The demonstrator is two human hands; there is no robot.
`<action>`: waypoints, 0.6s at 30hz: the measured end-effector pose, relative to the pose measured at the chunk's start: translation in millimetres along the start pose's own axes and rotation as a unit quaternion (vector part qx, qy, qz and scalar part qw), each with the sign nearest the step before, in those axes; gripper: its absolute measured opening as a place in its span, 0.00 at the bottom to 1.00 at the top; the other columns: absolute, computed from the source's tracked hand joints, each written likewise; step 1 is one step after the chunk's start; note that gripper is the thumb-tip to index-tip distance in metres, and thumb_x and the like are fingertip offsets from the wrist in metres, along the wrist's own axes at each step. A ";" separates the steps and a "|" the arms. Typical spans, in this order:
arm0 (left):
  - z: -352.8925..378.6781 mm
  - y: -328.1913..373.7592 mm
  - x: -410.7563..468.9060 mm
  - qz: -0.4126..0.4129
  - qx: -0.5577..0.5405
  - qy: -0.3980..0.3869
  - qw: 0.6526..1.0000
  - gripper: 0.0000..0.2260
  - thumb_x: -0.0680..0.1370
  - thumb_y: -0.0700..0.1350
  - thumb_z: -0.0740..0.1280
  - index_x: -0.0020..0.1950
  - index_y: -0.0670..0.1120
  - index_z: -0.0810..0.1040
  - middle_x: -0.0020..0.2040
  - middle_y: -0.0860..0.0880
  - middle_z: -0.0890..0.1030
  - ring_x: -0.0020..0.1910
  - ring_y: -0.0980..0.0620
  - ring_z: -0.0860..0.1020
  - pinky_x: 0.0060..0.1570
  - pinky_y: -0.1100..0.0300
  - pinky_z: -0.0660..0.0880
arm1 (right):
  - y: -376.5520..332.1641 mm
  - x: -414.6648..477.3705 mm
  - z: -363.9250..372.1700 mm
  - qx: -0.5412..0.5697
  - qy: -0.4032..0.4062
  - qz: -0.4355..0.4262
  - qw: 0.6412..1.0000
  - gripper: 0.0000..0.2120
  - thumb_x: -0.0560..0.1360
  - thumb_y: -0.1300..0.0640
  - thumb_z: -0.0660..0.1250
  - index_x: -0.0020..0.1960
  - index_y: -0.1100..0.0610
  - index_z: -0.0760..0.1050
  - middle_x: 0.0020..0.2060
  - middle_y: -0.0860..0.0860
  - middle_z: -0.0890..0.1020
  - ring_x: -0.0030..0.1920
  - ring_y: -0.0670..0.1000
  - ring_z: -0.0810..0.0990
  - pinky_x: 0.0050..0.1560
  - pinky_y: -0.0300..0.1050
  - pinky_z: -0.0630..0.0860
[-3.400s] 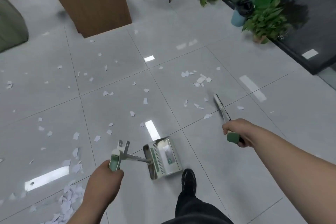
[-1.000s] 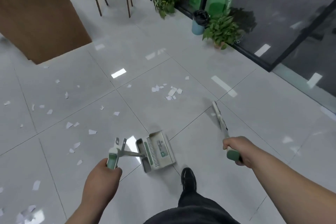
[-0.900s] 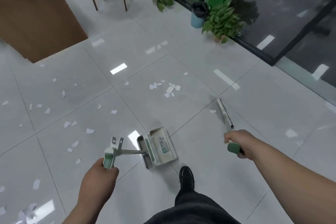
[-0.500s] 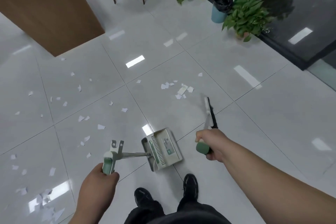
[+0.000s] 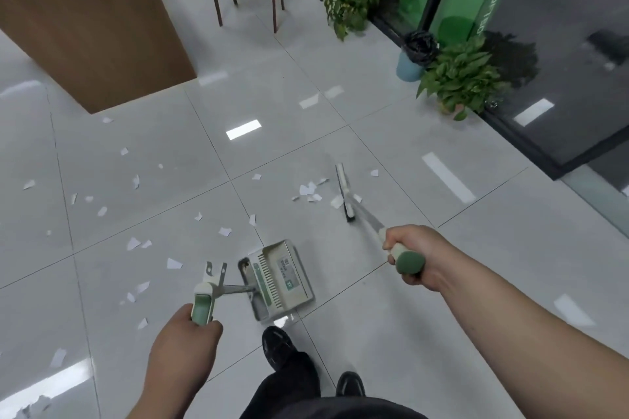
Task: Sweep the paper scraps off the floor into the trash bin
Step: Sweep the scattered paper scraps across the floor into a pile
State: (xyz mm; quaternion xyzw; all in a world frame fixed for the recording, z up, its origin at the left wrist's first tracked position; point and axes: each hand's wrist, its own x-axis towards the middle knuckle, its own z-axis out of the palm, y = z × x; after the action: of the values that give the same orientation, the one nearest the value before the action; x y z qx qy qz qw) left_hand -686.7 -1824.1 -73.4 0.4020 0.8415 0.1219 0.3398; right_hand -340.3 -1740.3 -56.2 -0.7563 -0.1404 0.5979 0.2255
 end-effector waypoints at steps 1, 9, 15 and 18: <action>-3.4 2.5 10.8 -0.001 0.001 -0.005 1.000 0.04 0.74 0.38 0.65 0.43 0.38 0.73 0.31 0.43 0.74 0.31 0.42 0.70 0.34 0.53 0.66 | -11.8 11.2 1.1 -0.019 0.019 -0.004 1.000 0.10 0.67 0.65 0.69 0.48 0.58 0.77 0.35 0.59 0.77 0.27 0.53 0.71 0.29 0.38 0.66; -18.1 27.0 102.0 0.002 0.026 -0.031 0.999 0.04 0.74 0.38 0.64 0.41 0.39 0.70 0.32 0.45 0.72 0.31 0.45 0.67 0.33 0.55 0.63 | -92.9 115.1 34.7 -0.129 0.064 -0.006 0.990 0.07 0.69 0.65 0.67 0.43 0.57 0.69 0.31 0.54 0.69 0.28 0.52 0.65 0.30 0.36 0.59; -23.7 33.0 145.8 -0.002 0.020 -0.054 0.998 0.05 0.74 0.38 0.65 0.40 0.41 0.69 0.31 0.46 0.71 0.30 0.45 0.67 0.32 0.55 0.62 | -105.2 151.6 86.8 -0.191 0.031 0.029 0.981 0.09 0.68 0.64 0.68 0.46 0.56 0.72 0.31 0.54 0.71 0.27 0.51 0.66 0.27 0.35 0.62; -32.8 32.6 157.9 -0.008 0.015 -0.059 0.998 0.04 0.74 0.38 0.65 0.42 0.38 0.71 0.32 0.45 0.72 0.30 0.45 0.68 0.32 0.55 0.63 | -96.8 129.6 125.0 -0.215 0.004 0.032 0.976 0.07 0.67 0.65 0.69 0.43 0.58 0.73 0.32 0.55 0.71 0.29 0.52 0.68 0.28 0.36 0.64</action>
State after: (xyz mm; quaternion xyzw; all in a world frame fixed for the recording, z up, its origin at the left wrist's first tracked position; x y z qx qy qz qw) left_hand -759.7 -1680.8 -108.3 0.4069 0.8247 0.0825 0.3840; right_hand -423.9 -1573.0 -138.8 -0.7934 -0.2407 0.5578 0.0387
